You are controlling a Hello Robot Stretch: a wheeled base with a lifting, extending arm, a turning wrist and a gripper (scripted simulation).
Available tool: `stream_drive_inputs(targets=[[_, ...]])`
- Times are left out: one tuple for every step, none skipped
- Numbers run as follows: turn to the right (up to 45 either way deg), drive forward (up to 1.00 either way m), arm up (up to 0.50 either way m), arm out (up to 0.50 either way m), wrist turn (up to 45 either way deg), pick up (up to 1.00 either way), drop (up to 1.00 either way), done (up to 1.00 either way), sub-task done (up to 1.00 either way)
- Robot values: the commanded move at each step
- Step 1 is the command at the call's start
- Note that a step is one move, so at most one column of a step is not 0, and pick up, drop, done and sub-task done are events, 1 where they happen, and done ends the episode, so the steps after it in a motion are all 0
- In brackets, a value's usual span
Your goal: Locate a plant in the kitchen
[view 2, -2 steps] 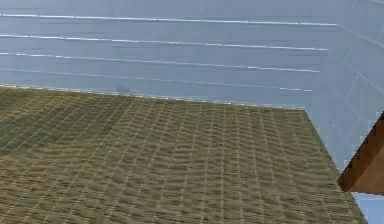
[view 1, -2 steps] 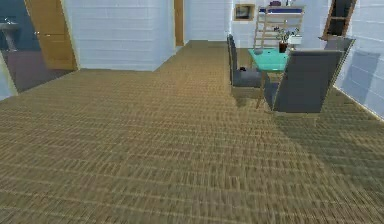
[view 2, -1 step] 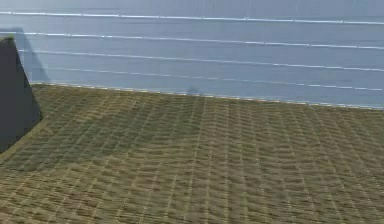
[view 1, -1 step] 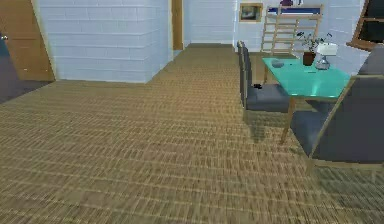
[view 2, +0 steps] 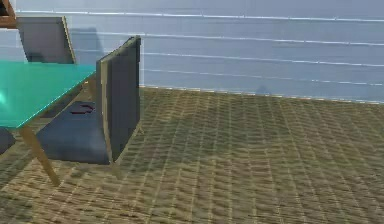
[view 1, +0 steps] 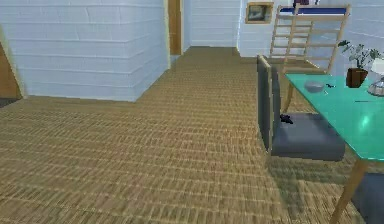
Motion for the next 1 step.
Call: stream_drive_inputs(targets=[[0.0, 1.00, 0.00, 0.00, 0.0, 0.00, 0.00, 0.00, 0.00]])
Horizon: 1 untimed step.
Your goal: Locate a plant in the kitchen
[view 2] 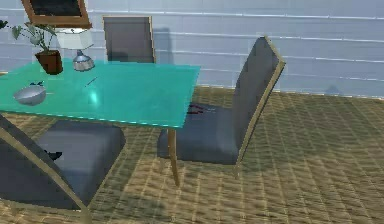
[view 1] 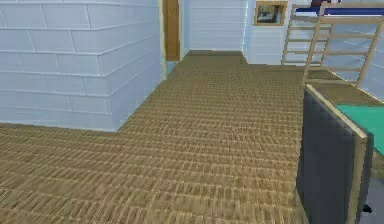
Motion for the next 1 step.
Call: stream_drive_inputs(targets=[[-6.0, 0.00, 0.00, 0.00, 0.0, 0.00, 0.00, 0.00, 0.00]])
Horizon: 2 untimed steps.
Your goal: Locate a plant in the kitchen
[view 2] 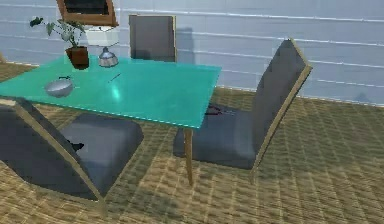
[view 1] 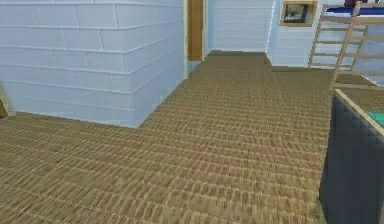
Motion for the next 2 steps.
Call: stream_drive_inputs(targets=[[0.0, 0.50, 0.00, 0.00, 0.0, 0.00, 0.00, 0.00, 0.00], [6.0, 0.00, 0.00, 0.00, 0.0, 0.00, 0.00, 0.00, 0.00]])
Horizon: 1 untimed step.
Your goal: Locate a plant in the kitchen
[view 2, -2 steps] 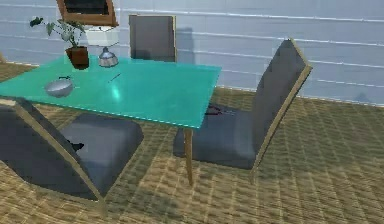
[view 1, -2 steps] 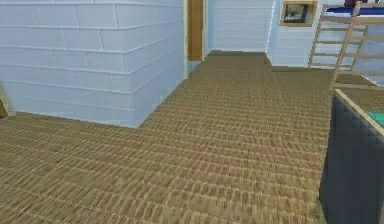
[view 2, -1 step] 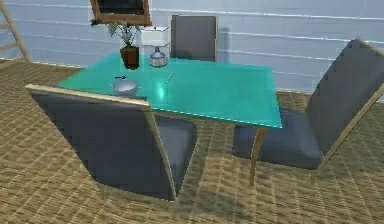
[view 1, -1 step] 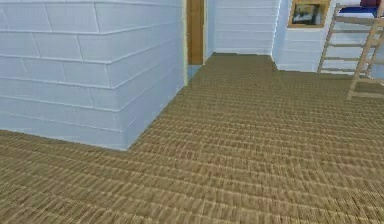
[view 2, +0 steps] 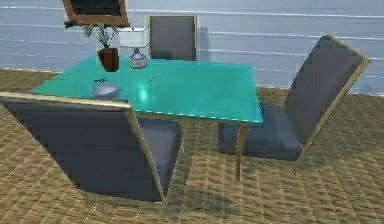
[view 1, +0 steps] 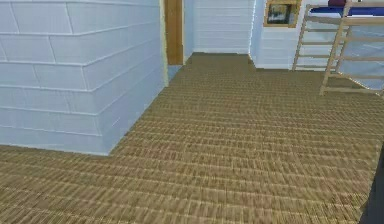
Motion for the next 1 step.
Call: stream_drive_inputs(targets=[[0.0, 1.00, 0.00, 0.00, 0.0, 0.00, 0.00, 0.00, 0.00]])
